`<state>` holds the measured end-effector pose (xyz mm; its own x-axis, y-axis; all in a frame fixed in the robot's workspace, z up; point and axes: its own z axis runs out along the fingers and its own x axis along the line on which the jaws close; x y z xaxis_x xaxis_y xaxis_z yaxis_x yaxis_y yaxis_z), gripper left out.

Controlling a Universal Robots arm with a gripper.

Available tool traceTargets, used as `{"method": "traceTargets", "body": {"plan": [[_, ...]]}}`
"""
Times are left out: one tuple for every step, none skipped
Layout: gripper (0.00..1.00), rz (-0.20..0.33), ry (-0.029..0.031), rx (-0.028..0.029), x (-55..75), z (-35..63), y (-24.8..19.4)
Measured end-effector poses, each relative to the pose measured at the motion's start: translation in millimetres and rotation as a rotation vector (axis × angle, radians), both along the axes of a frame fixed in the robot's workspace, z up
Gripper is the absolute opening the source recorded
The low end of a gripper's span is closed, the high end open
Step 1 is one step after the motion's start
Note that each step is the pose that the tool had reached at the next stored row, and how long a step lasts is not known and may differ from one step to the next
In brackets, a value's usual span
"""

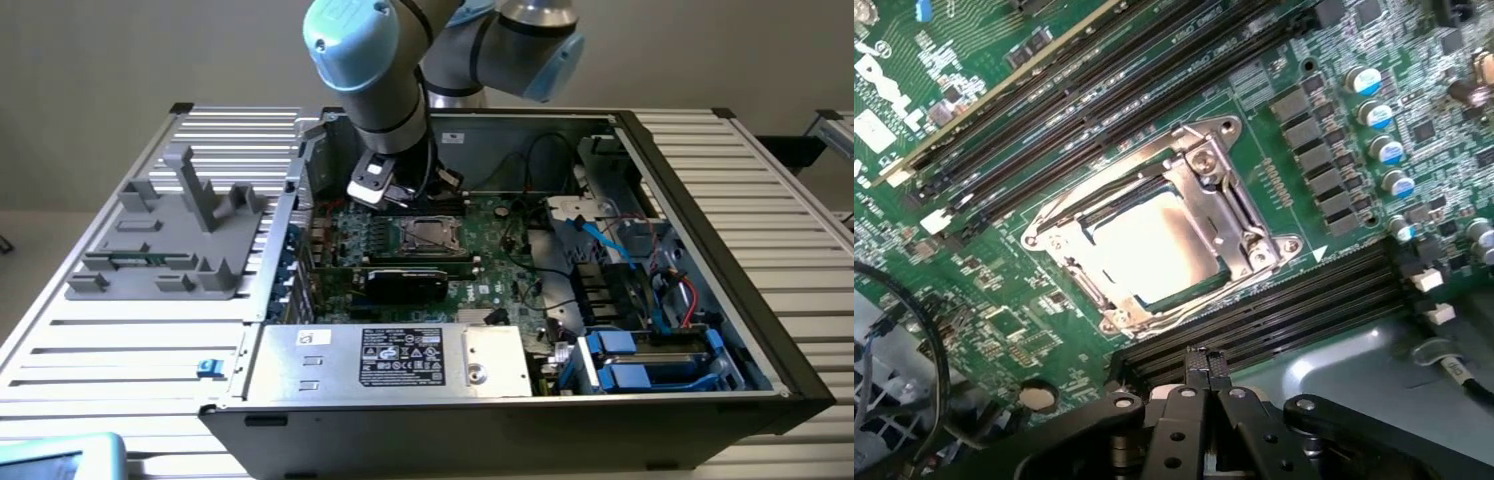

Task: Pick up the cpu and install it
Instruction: 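Install the first cpu locking lever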

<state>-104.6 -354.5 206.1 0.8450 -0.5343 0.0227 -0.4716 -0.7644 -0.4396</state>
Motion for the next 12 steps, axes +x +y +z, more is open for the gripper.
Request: {"method": "traceTargets", "body": {"plan": [[0.11,0.000,0.0068,-0.0008,-0.7,0.1,0.0],[0.11,0.000,0.0104,-0.0049,-1.4,0.6,0.0],[0.11,0.000,0.0115,-0.0110,-1.9,1.3,0.0],[0.11,0.000,0.0118,-0.0174,-2.3,2.4,0.0],[0.11,0.000,0.0120,-0.0229,-2.4,3.9,0.0],[0.11,0.000,0.0124,-0.0278,-2.5,5.8,-0.1],[0.11,0.000,0.0126,-0.0327,-2.5,7.6,0.0],[0.11,0.000,0.0127,-0.0380,-2.5,9.3,0.0],[0.11,0.000,0.0129,-0.0437,-2.6,10.6,0.0],[0.11,0.000,0.0134,-0.0502,-2.7,11.6,0.0],[0.11,0.000,0.0142,-0.0586,-3.0,12.4,0.0],[0.11,0.000,0.0153,-0.0675,-3.3,12.9,0.0]]}}
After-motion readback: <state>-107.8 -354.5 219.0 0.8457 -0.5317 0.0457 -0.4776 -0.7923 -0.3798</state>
